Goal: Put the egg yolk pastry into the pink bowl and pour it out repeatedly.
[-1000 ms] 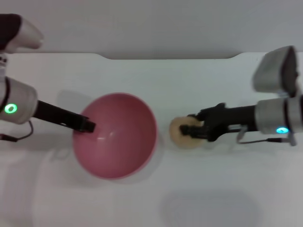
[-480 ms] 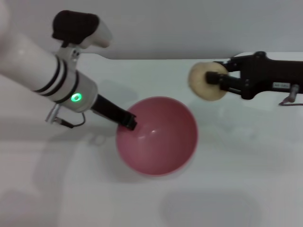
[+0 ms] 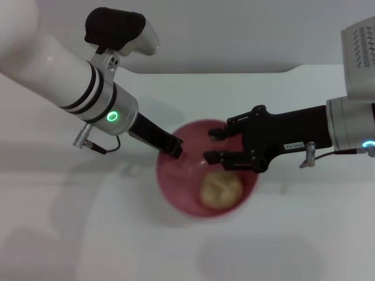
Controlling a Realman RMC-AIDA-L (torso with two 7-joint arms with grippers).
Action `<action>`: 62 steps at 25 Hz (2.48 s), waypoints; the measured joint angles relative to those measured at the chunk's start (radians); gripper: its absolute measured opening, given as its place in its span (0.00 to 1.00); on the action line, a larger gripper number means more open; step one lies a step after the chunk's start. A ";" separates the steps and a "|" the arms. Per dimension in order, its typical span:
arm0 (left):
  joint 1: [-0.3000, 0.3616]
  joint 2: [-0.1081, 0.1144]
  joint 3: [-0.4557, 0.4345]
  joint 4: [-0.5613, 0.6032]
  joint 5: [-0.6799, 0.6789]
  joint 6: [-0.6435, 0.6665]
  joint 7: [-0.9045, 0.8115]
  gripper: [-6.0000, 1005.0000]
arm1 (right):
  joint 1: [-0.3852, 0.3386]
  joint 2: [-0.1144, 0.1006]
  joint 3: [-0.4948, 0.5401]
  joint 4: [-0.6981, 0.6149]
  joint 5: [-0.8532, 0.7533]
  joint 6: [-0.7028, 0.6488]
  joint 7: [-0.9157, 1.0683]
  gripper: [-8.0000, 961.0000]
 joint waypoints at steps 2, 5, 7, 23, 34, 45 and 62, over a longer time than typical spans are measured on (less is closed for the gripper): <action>0.003 0.001 0.000 0.001 -0.001 -0.004 0.000 0.00 | -0.003 0.001 0.000 -0.008 0.002 0.009 0.002 0.34; 0.008 0.005 0.000 0.002 -0.001 -0.008 0.000 0.01 | -0.012 0.002 0.029 -0.024 0.010 0.020 0.017 0.41; 0.015 0.006 0.001 0.006 -0.001 -0.022 0.005 0.01 | -0.021 0.002 0.078 -0.029 0.012 0.024 0.036 0.46; 0.308 0.013 0.219 0.275 -0.169 -0.581 0.243 0.01 | -0.123 -0.001 0.610 0.019 -0.202 0.054 0.249 0.51; 0.417 0.005 0.772 0.219 -0.095 -1.476 0.563 0.00 | -0.143 -0.001 0.675 0.053 -0.198 0.062 0.245 0.51; 0.348 -0.002 1.086 -0.068 -0.152 -2.181 1.064 0.01 | -0.147 0.001 0.689 0.058 -0.198 0.064 0.248 0.52; 0.413 0.013 0.426 0.185 -0.735 -1.190 0.970 0.01 | -0.107 -0.002 0.628 0.103 -0.198 0.060 0.242 0.53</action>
